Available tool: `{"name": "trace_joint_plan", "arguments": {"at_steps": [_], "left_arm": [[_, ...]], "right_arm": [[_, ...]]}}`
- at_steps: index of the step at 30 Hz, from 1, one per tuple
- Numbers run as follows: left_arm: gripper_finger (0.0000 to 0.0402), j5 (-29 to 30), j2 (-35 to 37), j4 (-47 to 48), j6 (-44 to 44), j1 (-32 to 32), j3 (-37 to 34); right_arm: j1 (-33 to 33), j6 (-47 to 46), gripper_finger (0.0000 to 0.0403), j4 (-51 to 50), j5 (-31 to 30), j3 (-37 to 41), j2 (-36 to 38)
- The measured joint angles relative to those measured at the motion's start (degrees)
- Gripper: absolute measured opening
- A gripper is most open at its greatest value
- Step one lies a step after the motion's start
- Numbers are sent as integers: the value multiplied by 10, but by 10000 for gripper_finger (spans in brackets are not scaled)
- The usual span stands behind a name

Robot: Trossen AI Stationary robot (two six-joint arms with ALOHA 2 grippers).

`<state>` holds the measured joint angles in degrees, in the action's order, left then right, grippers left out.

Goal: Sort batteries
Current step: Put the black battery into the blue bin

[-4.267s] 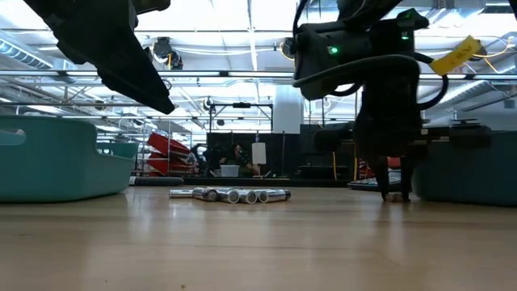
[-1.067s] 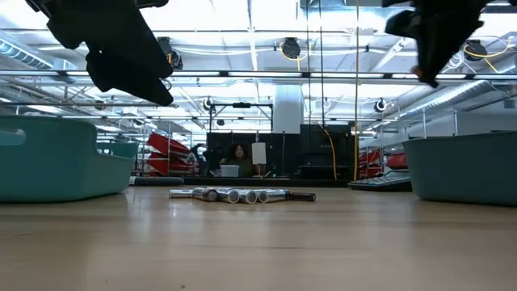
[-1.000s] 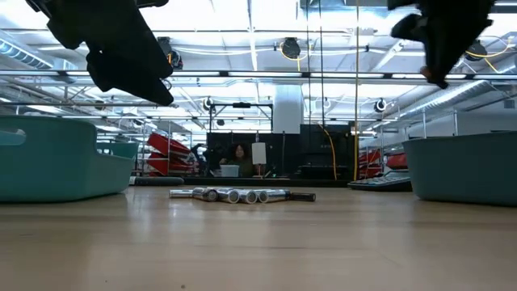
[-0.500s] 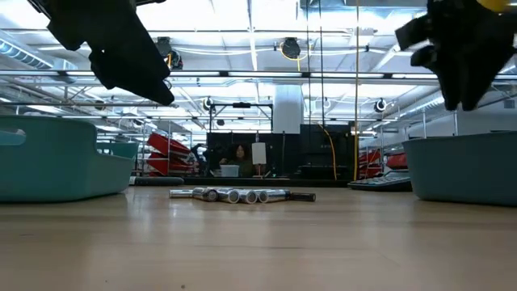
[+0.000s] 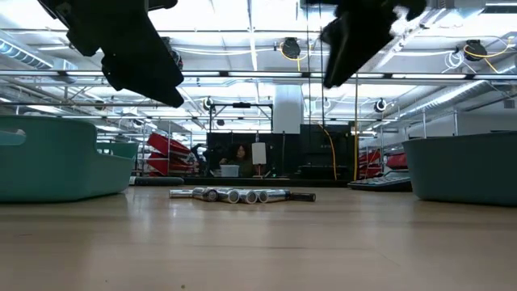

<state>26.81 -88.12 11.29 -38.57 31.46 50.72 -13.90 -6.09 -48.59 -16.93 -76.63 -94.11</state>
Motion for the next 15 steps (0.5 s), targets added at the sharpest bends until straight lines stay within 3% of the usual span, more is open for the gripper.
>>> {"name": "trace_joint_plan", "arguments": {"at_steps": [4, 8, 15], "left_arm": [[253, 3, 0, -1, -1, 0, 0], [253, 7, 0, -2, -1, 0, 0], [253, 7, 0, 7, 0, 0, 0]], "right_arm": [[35, 8, 142, 38, 55, 1, -63], [57, 12, 130, 76, 57, 2, -111], [78, 5, 128, 134, 110, 2, -152]]}}
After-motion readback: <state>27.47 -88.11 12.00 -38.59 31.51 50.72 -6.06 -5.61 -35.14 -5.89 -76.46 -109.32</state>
